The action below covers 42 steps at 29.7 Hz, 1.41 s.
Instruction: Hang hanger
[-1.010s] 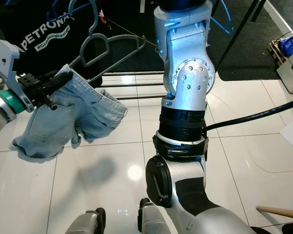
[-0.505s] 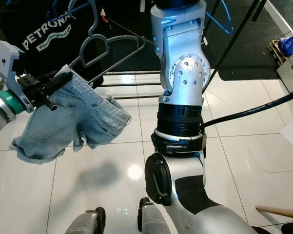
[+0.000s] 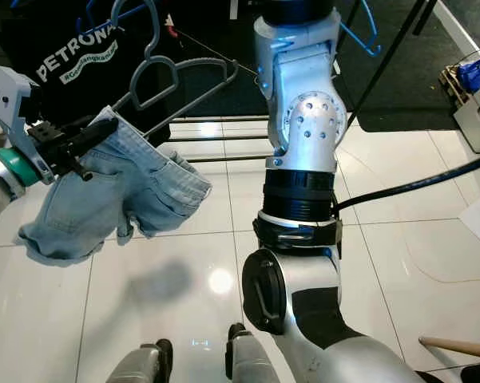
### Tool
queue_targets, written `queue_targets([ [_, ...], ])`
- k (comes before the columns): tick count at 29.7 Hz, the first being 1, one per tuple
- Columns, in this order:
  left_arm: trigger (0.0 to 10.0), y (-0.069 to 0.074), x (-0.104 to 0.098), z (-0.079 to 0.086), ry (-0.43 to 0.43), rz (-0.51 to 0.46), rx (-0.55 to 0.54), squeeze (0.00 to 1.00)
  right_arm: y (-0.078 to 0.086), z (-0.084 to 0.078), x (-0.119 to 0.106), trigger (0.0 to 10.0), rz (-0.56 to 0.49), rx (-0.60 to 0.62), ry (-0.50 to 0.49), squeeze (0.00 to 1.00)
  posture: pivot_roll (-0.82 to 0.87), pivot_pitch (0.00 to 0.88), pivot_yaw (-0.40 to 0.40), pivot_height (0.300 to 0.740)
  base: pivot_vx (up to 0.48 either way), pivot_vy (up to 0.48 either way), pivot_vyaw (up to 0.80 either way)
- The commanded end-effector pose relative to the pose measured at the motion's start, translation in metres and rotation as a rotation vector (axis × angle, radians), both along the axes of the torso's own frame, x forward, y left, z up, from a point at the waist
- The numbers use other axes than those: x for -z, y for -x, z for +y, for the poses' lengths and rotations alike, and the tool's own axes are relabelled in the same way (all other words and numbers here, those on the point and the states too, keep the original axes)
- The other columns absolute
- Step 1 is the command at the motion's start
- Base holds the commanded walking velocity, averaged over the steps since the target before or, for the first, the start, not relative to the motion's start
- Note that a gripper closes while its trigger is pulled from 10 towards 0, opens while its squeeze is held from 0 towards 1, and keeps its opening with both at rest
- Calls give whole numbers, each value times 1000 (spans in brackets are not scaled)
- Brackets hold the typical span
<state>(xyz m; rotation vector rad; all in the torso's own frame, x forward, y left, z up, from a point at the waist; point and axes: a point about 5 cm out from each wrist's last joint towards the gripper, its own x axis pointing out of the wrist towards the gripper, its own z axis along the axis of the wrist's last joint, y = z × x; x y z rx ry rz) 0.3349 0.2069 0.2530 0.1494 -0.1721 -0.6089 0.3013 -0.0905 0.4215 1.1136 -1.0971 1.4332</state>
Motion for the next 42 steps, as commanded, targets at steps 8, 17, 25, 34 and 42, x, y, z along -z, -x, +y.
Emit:
queue_targets([
  [8, 0, 8, 1, 9, -8, -43, -56, 0, -15, -38, 39, 10000, 145, 611, 211, 0, -34, 190, 12, 740, 0, 0, 0],
  [17, 0, 8, 12, 8, 46, -47, -99, 0, 3, -78, 78, 10000, 220, 1072, 474, 0, -52, 166, 26, 740, 0, 0, 0],
  [25, 0, 6, 23, -13, 9, -34, -139, 0, 0, -94, 169, 10000, 432, 1209, 868, 0, -57, 156, 22, 740, 0, 0, 0],
  [34, 0, 7, 26, -22, 36, -45, -114, 0, 4, -96, 230, 10000, 693, 1150, 1040, 0, -53, 159, 20, 740, 0, 0, 0],
  [42, 0, 7, 12, -19, 106, -82, -94, 0, 7, -99, 263, 10000, 896, 1050, 1161, 0, -49, 167, 25, 740, 0, 0, 0],
])
